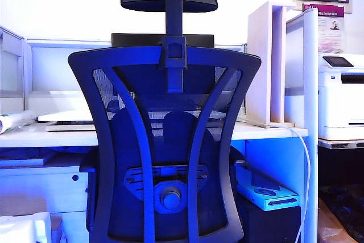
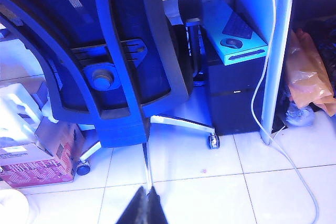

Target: Pull out the black chair under the table.

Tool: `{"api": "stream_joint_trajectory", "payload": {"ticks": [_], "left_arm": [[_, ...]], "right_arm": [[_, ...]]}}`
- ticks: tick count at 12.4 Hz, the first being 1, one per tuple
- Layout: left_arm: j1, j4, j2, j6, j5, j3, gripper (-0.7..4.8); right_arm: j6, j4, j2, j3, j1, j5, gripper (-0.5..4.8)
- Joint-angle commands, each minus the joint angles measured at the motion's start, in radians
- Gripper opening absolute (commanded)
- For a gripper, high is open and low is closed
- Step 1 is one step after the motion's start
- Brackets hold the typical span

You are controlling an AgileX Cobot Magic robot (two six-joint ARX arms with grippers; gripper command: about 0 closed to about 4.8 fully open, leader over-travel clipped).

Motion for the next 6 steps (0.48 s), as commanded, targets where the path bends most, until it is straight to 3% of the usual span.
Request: {"api": "stream_joint_trajectory", "payload": {"ticks": [1,6], "left_arm": [[0.001,-0.018,0.000,-0.003,0.000,-0.002,0.22],[0.001,-0.020,0.000,-0.003,0.013,-0.002,0.21]], "right_arm": [[-0.002,0.002,-0.003,-0.003,0.000,0.002,-0.06],[-0.002,-0.002,-0.003,-0.003,0.000,0.002,-0.06]]}}
